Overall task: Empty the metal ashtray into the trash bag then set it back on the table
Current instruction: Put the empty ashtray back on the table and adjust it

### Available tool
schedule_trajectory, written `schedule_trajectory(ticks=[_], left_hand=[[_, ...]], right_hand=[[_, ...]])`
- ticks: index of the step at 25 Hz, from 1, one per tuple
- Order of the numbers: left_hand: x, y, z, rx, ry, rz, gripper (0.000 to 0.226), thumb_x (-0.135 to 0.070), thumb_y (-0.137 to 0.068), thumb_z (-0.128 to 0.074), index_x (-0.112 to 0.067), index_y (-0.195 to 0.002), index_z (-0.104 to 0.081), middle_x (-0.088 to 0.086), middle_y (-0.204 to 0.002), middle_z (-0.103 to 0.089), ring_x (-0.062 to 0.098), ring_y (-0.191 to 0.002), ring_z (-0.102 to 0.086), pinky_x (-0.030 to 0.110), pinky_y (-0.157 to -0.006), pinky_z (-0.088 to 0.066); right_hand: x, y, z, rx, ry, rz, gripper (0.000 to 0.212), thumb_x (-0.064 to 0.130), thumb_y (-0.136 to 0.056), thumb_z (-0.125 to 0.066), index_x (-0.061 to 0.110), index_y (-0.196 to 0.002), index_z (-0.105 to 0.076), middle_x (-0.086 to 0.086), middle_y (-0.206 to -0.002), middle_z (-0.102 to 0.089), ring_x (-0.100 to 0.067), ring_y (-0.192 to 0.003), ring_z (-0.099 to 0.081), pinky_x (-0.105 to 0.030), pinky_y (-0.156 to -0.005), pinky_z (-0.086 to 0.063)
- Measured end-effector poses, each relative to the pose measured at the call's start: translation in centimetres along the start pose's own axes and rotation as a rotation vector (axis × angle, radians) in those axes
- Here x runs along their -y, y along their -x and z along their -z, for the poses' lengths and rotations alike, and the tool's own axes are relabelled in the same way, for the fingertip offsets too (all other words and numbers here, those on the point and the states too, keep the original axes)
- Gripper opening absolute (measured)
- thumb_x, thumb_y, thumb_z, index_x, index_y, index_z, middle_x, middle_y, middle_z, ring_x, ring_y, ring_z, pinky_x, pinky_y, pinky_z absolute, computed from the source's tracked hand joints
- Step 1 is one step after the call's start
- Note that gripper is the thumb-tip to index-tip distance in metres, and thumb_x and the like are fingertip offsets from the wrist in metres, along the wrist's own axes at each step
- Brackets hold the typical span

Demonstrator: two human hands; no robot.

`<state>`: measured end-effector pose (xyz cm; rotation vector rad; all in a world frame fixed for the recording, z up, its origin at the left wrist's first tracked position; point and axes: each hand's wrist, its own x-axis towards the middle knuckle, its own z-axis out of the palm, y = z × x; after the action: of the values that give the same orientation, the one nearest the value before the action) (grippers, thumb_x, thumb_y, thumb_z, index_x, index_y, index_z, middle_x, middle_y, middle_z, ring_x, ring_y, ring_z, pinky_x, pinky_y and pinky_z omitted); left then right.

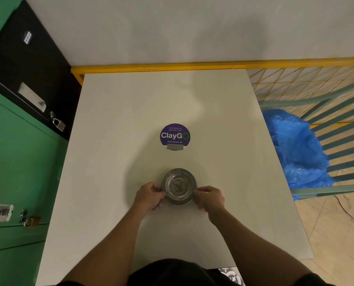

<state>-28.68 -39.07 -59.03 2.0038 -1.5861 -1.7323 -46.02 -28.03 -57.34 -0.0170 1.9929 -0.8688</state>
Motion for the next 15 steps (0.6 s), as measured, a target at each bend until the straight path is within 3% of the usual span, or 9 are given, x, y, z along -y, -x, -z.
schedule_trajectory(ticks=[4, 15], left_hand=[[-0.1, 0.0, -0.2, -0.065, 0.003, -0.024, 0.012, -0.020, -0.081, -0.071, -0.010, -0.086, -0.065, 0.017, -0.075, -0.075, 0.023, -0.043, -0.058, 0.024, -0.041, -0.045], [-1.2, -0.9, 0.0, -0.067, -0.028, -0.062, 0.006, -0.015, -0.082, -0.072, -0.014, -0.081, -0.066, 0.011, -0.063, -0.072, 0.021, -0.044, -0.063, 0.023, -0.041, -0.045]], right_hand=[[0.3, 0.0, -0.1, -0.004, -0.001, -0.004, 0.004, 0.020, -0.083, -0.074, 0.016, -0.084, -0.074, -0.010, -0.078, -0.077, -0.016, -0.056, -0.067, -0.023, -0.049, -0.052], [1.9, -1.2, -0.5, 0.006, 0.013, 0.020, 0.004, 0.012, -0.086, -0.073, 0.016, -0.085, -0.074, -0.014, -0.082, -0.075, -0.016, -0.055, -0.066, -0.021, -0.046, -0.049]])
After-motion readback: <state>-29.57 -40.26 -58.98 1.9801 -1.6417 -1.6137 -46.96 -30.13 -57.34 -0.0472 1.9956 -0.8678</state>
